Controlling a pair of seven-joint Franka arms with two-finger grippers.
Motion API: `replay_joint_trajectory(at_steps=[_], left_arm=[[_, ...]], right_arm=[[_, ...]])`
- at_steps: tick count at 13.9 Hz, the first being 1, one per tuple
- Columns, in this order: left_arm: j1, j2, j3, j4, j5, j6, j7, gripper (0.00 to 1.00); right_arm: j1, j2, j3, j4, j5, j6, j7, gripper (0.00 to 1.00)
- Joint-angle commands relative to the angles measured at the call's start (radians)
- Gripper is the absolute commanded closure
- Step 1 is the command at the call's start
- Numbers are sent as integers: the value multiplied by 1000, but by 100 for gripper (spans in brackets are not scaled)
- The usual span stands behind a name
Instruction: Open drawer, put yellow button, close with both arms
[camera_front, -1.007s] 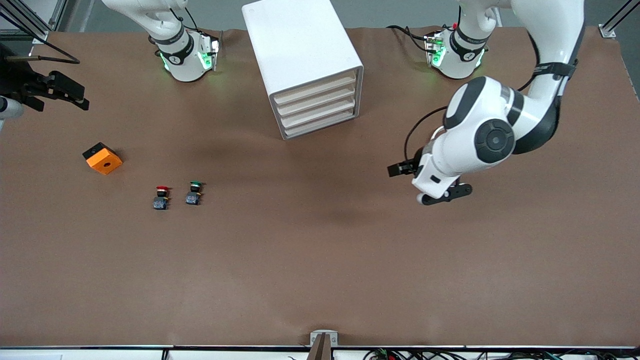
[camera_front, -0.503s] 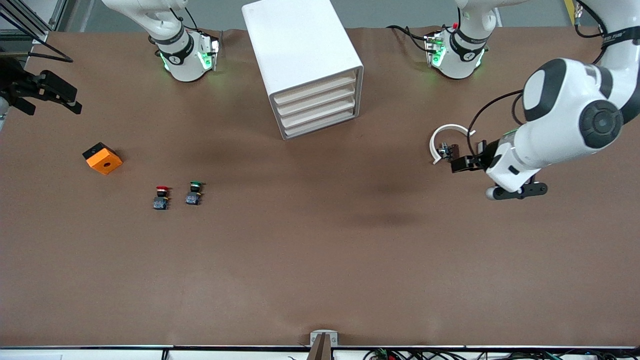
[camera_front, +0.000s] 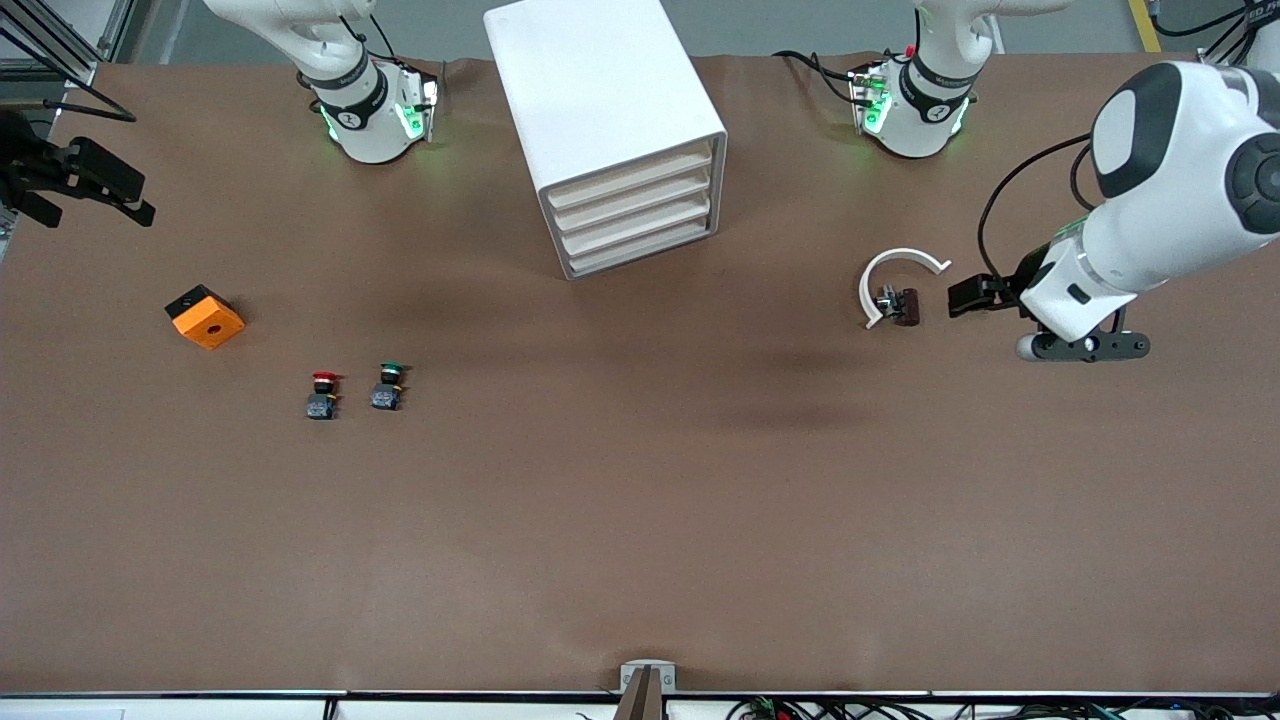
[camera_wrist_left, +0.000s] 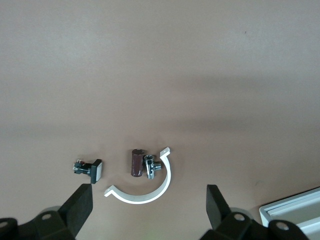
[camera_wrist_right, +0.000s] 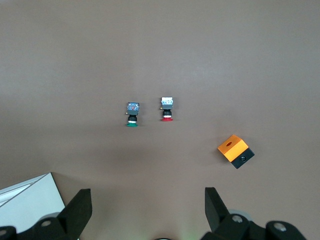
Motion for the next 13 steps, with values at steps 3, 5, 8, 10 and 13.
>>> replay_joint_trajectory(at_steps=[3,5,8,10,13], left_arm=[[33,-162,6,-56,38,0,18,0],[35,-189,12,-28,38,-61,18,0],[56,-189,12,79,39,-182,19,0],[55,-184,11,125,44,-231,21,0],[50,-183,-6,141,76,-234,21,0]], right_arm=[[-1,-43,-17,-24,9,-5,20,0],[3,-54,-22,-35,9,-5,20,0],[37,-54,-59,-36,9,-5,20,0],[34,-54,-60,-36,9,-6,20,0],[32,-55,-59,-36,9,-8,18,0]])
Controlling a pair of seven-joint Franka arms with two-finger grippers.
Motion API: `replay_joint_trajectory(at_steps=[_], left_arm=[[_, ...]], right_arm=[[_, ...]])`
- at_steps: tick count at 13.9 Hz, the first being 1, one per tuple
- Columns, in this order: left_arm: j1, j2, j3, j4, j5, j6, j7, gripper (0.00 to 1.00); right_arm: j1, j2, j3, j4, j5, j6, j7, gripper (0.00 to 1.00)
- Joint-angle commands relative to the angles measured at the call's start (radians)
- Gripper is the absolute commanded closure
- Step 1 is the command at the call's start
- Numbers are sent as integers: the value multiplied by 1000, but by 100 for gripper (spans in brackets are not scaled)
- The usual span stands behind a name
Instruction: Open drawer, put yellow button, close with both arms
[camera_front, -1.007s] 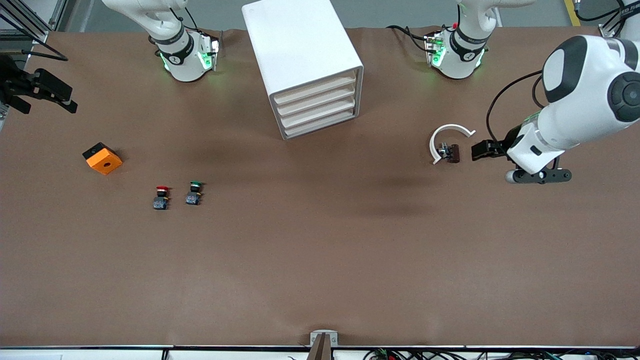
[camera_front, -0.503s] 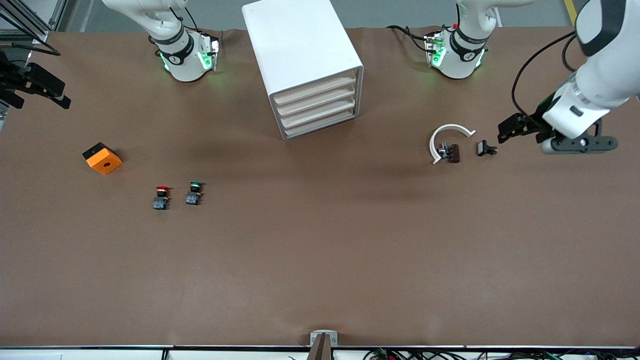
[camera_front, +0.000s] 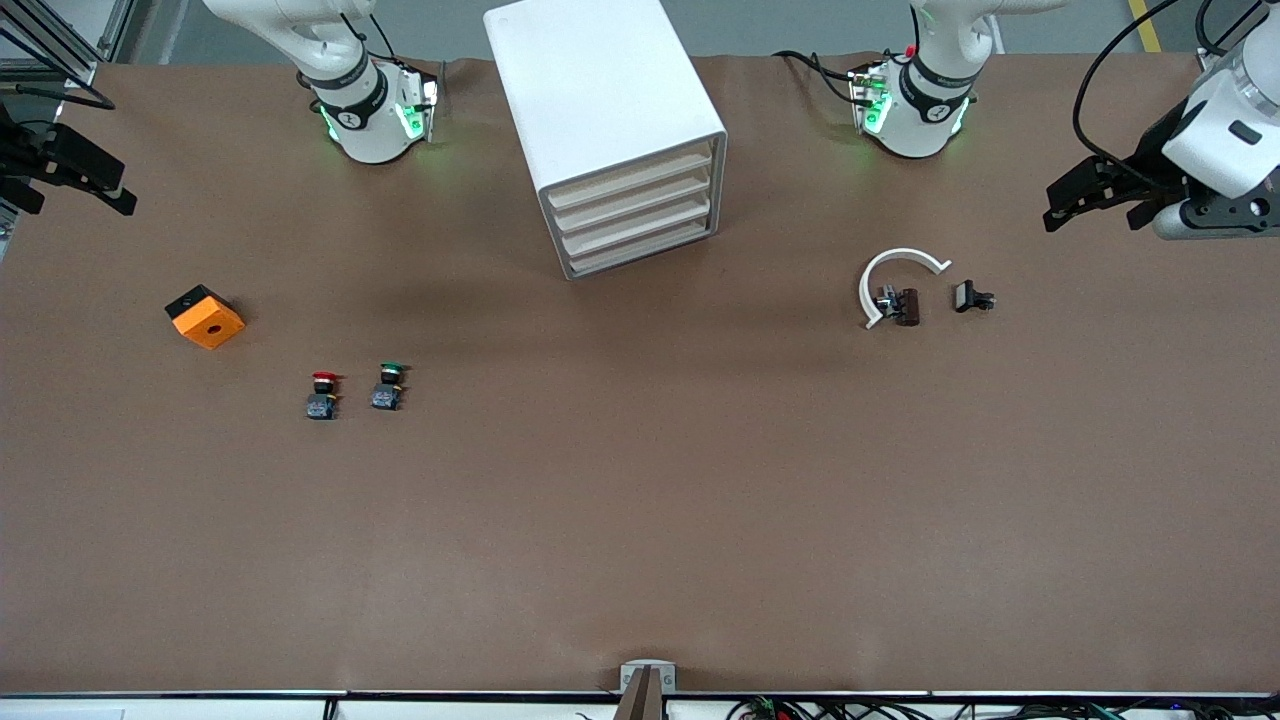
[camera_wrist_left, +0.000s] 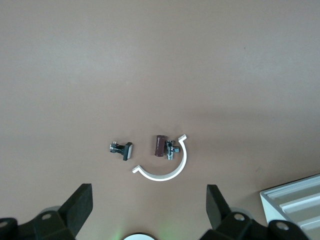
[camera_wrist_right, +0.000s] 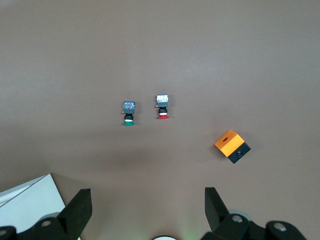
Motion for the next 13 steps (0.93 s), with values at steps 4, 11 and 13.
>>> replay_joint_trajectory(at_steps=[4,11,13], left_arm=[[3,14,-7,69,28,-50,12,0],[3,17,-10,86,23,-62,11,0],[3,21,-10,88,23,-64,7,0]], right_arm=[[9,-28,-13,-23,9,2,14,0],[6,-28,-19,-12,18,-21,20,0],[3,-28,-37,9,47,-58,23,0]])
